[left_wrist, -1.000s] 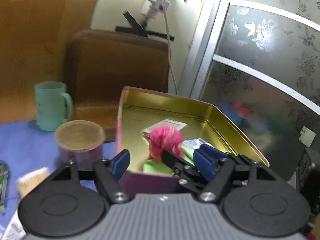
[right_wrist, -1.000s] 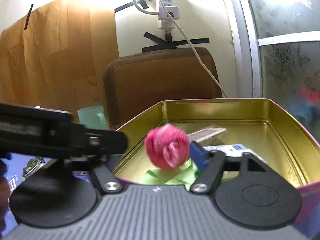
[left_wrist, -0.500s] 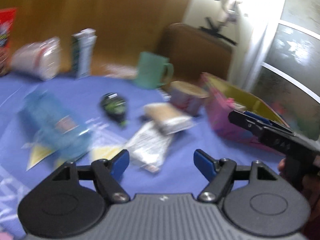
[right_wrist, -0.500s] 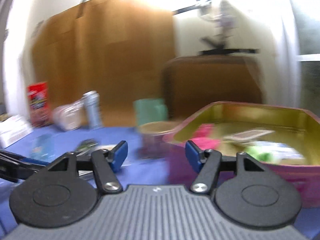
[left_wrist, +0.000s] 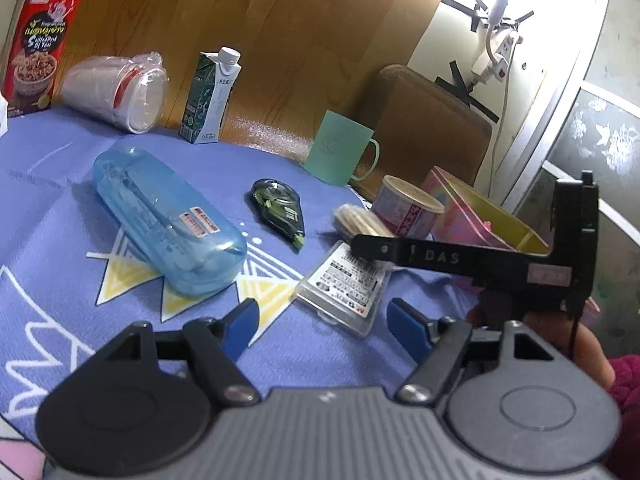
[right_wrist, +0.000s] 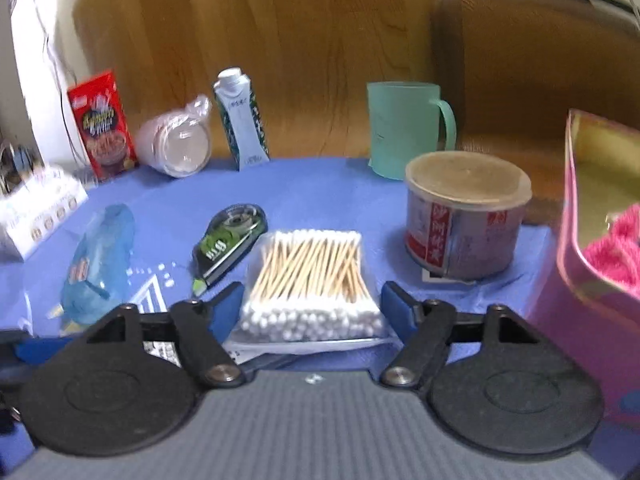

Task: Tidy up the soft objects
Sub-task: 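Grasp the cotton swab pack with the right gripper and lift it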

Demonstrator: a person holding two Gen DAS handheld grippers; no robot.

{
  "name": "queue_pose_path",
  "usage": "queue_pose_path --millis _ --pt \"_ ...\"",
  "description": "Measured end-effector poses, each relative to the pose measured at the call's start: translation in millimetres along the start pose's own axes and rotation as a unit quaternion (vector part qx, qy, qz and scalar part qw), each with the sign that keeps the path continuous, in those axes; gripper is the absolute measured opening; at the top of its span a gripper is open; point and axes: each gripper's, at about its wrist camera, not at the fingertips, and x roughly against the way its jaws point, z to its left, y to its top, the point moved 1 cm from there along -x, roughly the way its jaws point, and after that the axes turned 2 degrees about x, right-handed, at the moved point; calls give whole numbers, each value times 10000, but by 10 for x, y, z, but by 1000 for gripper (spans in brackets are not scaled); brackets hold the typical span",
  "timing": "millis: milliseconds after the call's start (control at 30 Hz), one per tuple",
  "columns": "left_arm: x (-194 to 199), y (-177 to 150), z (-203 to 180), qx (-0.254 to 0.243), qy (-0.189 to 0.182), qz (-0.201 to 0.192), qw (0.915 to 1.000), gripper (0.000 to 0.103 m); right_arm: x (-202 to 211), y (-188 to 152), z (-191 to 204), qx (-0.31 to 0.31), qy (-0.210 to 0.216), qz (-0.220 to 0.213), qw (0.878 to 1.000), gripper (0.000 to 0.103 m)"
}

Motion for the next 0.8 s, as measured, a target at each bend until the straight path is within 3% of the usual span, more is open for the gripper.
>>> queue_pose_path --millis 133,333,500,600,667,800 --pt "-17 -25 -54 -201 177 2 9996 73 164 -98 -33 -119 -4 -67 9999 58" --pt "-35 -46 -131 -478 413 28 9980 73 613 -448 128 72 -146 -209 9996 57" --pt "-35 -42 -152 -555 439 87 9975 74 1068 -809 318 651 -139 -164 9976 58" --pt "-34 -12 -181 -481 106 216 9986 74 1256 -957 449 855 12 -120 9963 66" --pt "-18 -1 -284 -440 -274 283 9983 74 1329 -999 421 733 -52 -130 9972 87" --pt "-45 -22 -589 -740 -810 483 9928 74 1343 -1032 347 477 -114 -88 9988 89"
